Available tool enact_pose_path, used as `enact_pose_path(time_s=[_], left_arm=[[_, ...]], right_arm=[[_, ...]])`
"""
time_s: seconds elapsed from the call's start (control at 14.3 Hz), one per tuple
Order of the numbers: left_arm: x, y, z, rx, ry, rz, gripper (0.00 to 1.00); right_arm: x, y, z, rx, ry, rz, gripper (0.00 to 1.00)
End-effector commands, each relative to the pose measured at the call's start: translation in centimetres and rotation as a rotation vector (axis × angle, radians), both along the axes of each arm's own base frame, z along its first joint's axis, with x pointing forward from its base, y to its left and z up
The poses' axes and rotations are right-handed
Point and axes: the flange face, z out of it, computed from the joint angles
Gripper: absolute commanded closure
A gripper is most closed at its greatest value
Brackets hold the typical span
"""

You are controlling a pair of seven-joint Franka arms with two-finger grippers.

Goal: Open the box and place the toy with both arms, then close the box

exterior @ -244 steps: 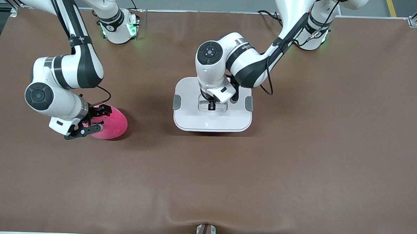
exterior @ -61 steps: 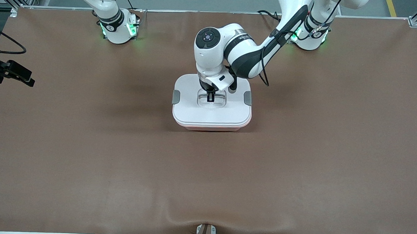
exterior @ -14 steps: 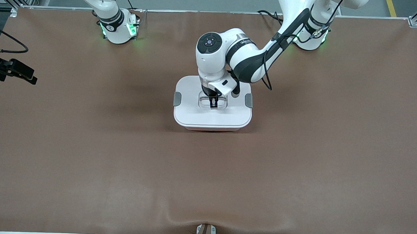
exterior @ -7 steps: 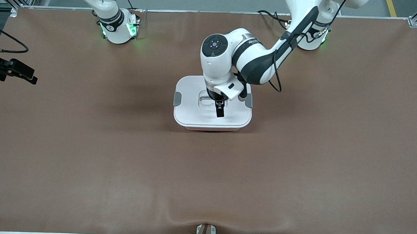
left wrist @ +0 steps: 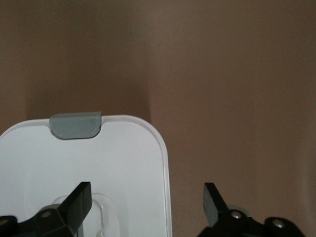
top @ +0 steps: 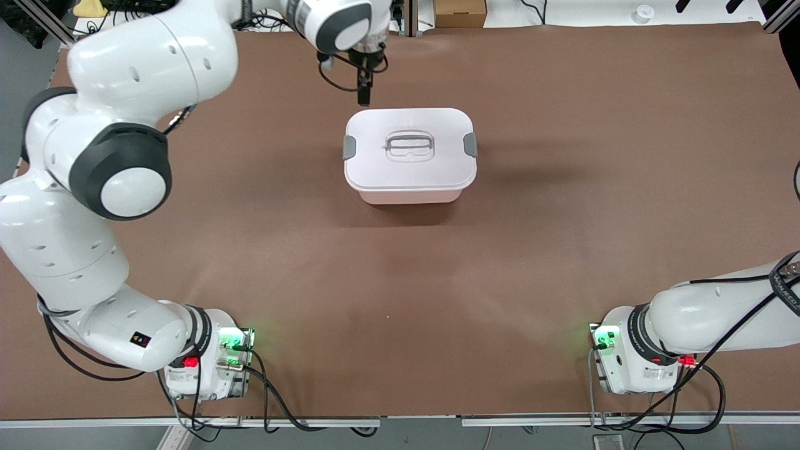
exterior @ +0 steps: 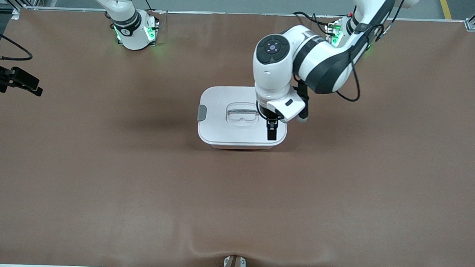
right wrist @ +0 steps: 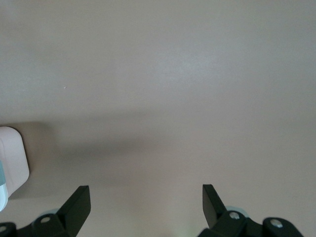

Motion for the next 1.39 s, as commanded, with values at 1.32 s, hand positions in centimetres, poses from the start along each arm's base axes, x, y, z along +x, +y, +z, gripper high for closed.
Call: enact_pose_path(time_s=[1.32], left_arm=[[10.2,26.4,11.3,0.045,0.052,-0.597,0.0]], right_arm=[[0.0,0.2,0.2,0.002,0.007,0.001,0.0]])
